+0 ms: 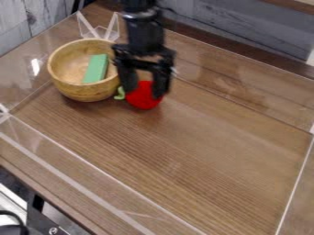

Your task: Remove the green block from the brown bowl and put it on the table

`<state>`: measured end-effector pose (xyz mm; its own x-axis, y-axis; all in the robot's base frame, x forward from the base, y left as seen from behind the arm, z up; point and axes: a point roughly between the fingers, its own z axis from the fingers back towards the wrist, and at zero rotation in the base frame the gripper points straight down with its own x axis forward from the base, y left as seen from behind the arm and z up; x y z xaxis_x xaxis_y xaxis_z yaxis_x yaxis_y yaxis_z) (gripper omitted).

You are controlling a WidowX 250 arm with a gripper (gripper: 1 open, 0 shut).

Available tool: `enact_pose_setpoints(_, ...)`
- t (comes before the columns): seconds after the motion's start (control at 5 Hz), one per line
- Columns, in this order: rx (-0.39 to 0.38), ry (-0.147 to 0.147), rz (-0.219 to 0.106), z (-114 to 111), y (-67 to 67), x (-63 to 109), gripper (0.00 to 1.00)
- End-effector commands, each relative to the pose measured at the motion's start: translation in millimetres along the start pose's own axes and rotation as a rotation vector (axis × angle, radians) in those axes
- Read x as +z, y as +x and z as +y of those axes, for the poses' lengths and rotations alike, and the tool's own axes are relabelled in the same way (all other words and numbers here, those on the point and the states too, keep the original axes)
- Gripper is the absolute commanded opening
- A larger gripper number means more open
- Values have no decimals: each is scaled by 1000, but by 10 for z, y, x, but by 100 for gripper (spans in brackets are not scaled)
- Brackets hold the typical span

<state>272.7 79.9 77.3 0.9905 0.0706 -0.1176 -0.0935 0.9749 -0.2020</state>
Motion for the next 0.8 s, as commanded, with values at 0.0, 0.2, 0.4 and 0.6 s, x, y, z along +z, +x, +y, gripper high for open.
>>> enact_pose_setpoints(0.0, -14, 42, -102, 309, 79, 322, 100)
enact_pose_setpoints(0.2, -20, 50, -112, 461, 159, 354, 100)
enact_pose_setpoints(0.4, -5, 63, -110, 554, 252, 289, 100)
enact_pose_setpoints(0.6, 2, 73, -106, 629, 248, 311, 100)
